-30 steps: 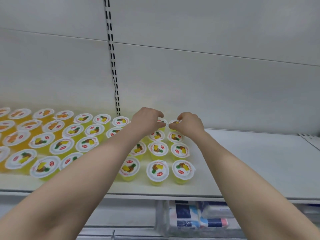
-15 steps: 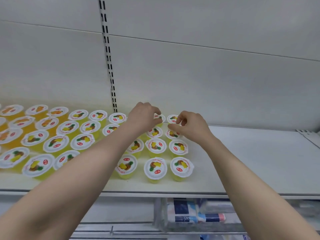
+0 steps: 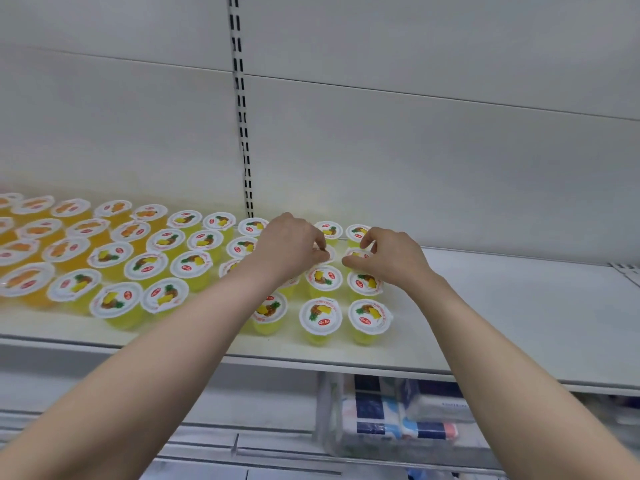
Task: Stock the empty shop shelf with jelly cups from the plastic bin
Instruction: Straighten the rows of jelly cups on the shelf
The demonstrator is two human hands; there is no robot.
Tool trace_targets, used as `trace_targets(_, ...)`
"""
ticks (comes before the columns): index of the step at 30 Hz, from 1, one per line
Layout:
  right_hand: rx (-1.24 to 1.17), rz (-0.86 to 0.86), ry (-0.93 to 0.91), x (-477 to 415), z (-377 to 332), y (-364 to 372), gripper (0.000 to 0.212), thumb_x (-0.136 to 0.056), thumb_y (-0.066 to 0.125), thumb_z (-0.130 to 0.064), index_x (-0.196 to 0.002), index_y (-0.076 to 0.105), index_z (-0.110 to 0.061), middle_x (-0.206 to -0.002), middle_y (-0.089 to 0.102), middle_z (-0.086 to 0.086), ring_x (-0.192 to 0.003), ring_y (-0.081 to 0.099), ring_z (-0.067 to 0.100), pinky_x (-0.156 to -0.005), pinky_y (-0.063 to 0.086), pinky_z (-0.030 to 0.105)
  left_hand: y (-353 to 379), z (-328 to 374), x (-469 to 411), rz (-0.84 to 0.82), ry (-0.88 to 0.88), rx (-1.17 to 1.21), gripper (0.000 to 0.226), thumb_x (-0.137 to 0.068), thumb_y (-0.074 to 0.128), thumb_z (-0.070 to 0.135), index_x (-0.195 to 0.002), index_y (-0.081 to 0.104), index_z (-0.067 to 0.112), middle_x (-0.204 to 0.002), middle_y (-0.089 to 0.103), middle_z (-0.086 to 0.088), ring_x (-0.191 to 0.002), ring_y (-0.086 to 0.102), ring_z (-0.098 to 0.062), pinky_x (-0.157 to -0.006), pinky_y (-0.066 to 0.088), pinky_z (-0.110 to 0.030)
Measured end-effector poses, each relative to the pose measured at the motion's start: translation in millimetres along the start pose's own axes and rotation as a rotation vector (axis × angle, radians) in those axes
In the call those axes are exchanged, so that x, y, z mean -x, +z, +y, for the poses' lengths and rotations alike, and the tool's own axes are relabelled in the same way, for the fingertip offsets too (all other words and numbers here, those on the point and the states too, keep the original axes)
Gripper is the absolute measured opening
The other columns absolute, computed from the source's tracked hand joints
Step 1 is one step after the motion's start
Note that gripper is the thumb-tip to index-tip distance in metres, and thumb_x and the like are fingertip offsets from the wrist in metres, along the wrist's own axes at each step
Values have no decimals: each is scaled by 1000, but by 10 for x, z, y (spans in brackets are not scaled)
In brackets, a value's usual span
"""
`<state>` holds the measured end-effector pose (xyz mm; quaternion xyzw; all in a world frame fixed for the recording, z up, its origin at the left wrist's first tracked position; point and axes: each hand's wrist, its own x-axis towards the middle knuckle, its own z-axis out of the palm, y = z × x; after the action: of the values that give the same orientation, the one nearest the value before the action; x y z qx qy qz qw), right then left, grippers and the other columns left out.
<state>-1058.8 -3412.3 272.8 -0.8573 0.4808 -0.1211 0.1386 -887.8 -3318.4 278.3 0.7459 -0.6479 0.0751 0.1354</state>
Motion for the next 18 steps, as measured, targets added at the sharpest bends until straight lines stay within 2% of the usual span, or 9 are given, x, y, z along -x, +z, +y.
trace_targets(4, 38, 57, 21, 6, -8, 13, 41, -74, 66, -58, -100, 59, -28, -90, 61, -7, -102, 55, 22, -75, 43, 32, 17, 10, 43, 8, -22, 6, 30, -92, 53, 50, -110, 72, 35, -95, 72, -1, -97, 56, -24, -67, 32, -27)
trace_targets(9, 88, 62, 15, 23, 31, -10, 44, -78, 64, -59, -106, 61, -26, -100, 64, -4, -107, 52, 24, -83, 45, 37, 66, 29, 78, -17, -29, 94, 28, -94, 54, 44, -114, 70, 34, -97, 70, -3, -103, 53, -24, -70, 36, -28)
trace_targets(12, 70, 132, -19, -57, -18, -49, 42, -85, 60, -54, -113, 63, -23, -107, 65, -1, -109, 52, 27, -87, 44, 39, 60, -113, 93, 16, -48, 113, 32, -92, 57, 45, -119, 69, 30, -108, 71, -1, -107, 55, -26, -82, 45, -33)
trace_targets(14, 43, 170, -57, -141, -95, -65, 39, -89, 57, -49, -117, 63, -22, -110, 67, 0, -110, 53, 27, -88, 45, 40, -7, -285, 111, 49, -89, 124, 33, -92, 59, 41, -122, 67, 27, -114, 69, -3, -110, 54, -28, -90, 46, -37)
trace_targets(18, 27, 155, -186, -281, -407, -20, 37, -92, 58, -44, -122, 63, -22, -111, 68, -1, -114, 50, 26, -93, 42, 41, -155, -764, 125, 110, -190, 114, 31, -94, 60, 32, -121, 67, 21, -120, 67, -8, -112, 54, -32, -93, 44, -38)
